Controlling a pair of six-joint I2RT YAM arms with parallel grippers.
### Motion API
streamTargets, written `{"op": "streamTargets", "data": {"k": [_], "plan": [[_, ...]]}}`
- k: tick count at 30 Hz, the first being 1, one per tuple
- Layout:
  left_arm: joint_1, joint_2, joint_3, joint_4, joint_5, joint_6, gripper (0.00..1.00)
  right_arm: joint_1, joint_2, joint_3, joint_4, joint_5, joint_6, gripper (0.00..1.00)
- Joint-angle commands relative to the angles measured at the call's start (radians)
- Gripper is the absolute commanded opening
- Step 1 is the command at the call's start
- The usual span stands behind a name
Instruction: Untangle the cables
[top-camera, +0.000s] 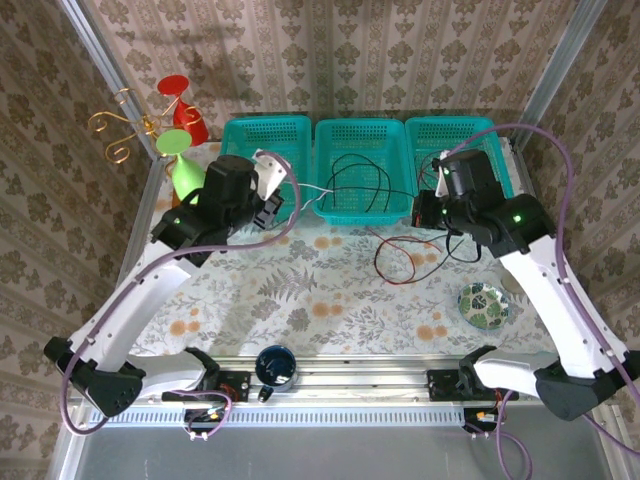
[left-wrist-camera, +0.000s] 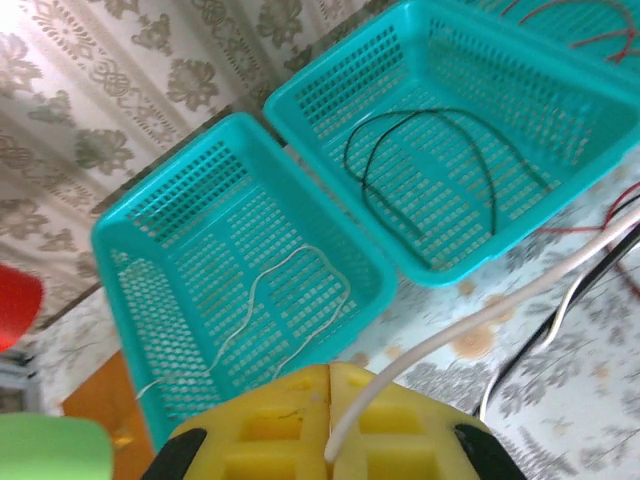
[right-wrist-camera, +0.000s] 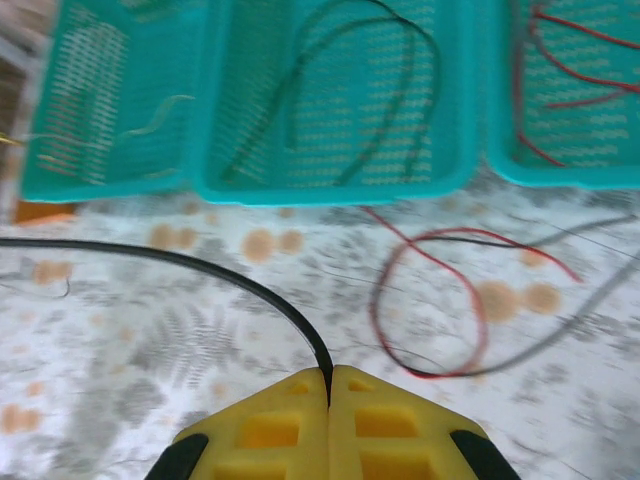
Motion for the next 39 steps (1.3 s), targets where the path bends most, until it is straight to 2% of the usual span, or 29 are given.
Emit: {"op": "streamTargets", "data": {"k": [1, 7, 10, 14, 23, 28, 33, 36, 39], "plan": [[0.017, -0.033, 0.044, -0.084, -0.078, 0.145, 0.00, -0.004, -0.022, 0.027, -0.104, 0.214, -0.043, 0.00], [0.051, -0.050, 0.041, -0.118, -0.182, 0.207, 0.00, -0.015, -0.024, 0.046, -0.124, 0.360, -0.081, 0.00], [0.079, -0.064, 0.037, -0.106, -0.241, 0.192, 0.00, -0.067, -0.048, 0.030, -0.103, 0.349, -0.097, 0.00], [0.130, -0.091, 0.024, -0.060, -0.350, 0.126, 0.00, -0.177, -0.112, -0.027, -0.025, 0.262, -0.087, 0.00], [0.294, -0.161, -0.011, -0.026, -0.431, -0.003, 0.00, -0.303, -0.212, -0.101, 0.032, 0.354, -0.081, 0.00], [0.340, -0.198, -0.024, -0.023, -0.342, -0.045, 0.00, -0.334, -0.256, -0.128, 0.073, 0.313, -0.084, 0.00], [0.336, -0.198, -0.024, -0.026, -0.130, -0.095, 0.00, -0.335, -0.260, -0.133, 0.148, 0.155, -0.069, 0.00], [0.331, -0.197, -0.030, -0.011, -0.062, -0.139, 0.00, -0.335, -0.244, -0.087, 0.169, 0.116, -0.063, 0.00], [0.324, -0.193, -0.041, -0.002, -0.044, -0.157, 0.00, -0.335, -0.216, 0.000, 0.187, 0.077, -0.063, 0.00]]}}
